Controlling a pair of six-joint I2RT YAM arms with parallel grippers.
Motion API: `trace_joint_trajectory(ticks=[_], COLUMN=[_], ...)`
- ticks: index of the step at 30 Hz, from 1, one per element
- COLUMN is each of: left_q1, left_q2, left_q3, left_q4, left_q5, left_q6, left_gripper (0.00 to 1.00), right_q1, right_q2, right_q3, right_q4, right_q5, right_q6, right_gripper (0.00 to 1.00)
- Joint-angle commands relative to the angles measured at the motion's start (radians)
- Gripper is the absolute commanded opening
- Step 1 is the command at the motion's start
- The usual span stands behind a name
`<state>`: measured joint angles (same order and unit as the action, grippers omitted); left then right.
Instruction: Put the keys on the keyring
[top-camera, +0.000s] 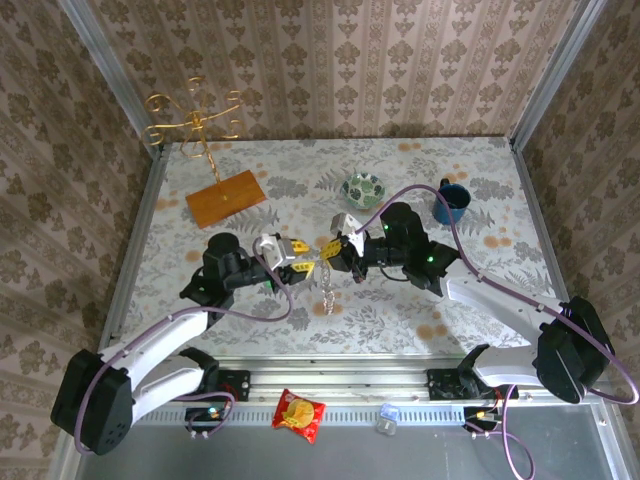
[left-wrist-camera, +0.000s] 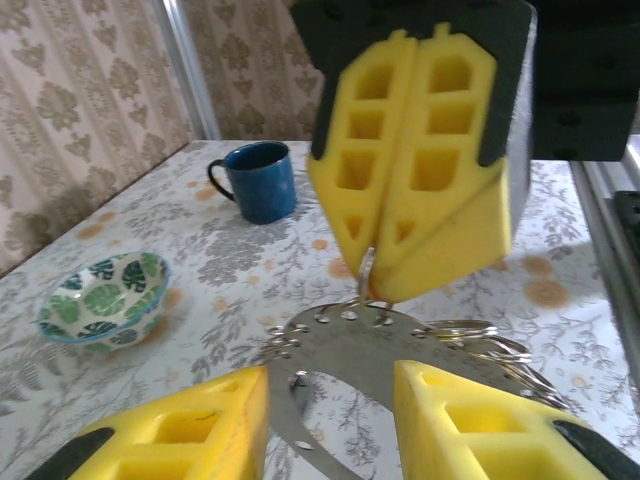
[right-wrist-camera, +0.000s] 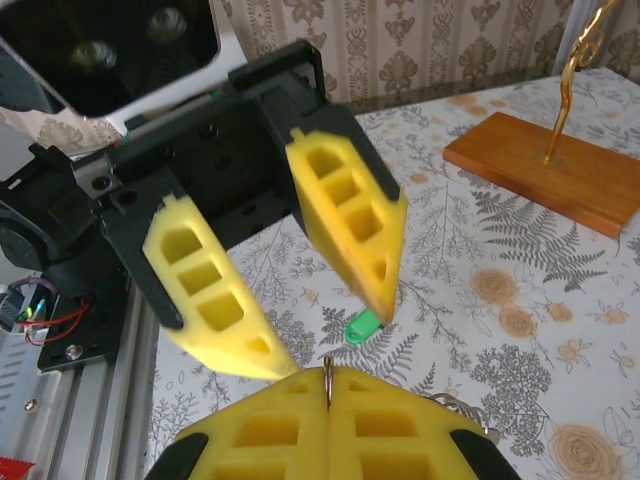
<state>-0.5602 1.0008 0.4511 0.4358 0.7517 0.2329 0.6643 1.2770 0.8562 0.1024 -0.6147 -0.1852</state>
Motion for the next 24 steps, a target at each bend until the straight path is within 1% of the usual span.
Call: trace_joint_trajectory(ticks=[1, 8, 13, 18, 22, 24], left_q1=[-0.012, -0.024, -0.029, -0.032, -0.033, -0.033], left_q2=[0.01, 0.028, 0.039, 0.041, 0.042, 0.042], left_q3=[-0.015, -0.012, -0.01, -0.012, -0.014, -0.015], left_q4=[0.034, 0.044, 0.056, 0.066, 0.073, 0.082], left_q5=[0.076, 0.083, 0.087, 0.097, 0.1, 0.101], left_q6=[0.022, 0.023, 0.014, 0.007, 0.0, -0.004], left_gripper=[0.37, 0.34, 0.29, 0.21, 0.18, 0.13], right_q1=[0.001, 0.008, 0.022, 0.031, 0.039, 0.044], right_q2=[0.004, 0.02, 0.031, 0.038, 0.047, 0.053], right_q3=[-0.002, 0.009, 0.018, 0.021, 0.029, 0.033], right_q4=[0.038, 0.031, 0.022, 0.014, -0.016, -0.031], right_q5=[-0.047, -0.078, -0.086, -0.082, -0.072, -0.071], right_q6=[-0.023, -0.03, -0.035, -0.042, -0.068, -0.08], right_gripper=[0.0, 0.0, 0.0, 0.0, 0.0, 0.0])
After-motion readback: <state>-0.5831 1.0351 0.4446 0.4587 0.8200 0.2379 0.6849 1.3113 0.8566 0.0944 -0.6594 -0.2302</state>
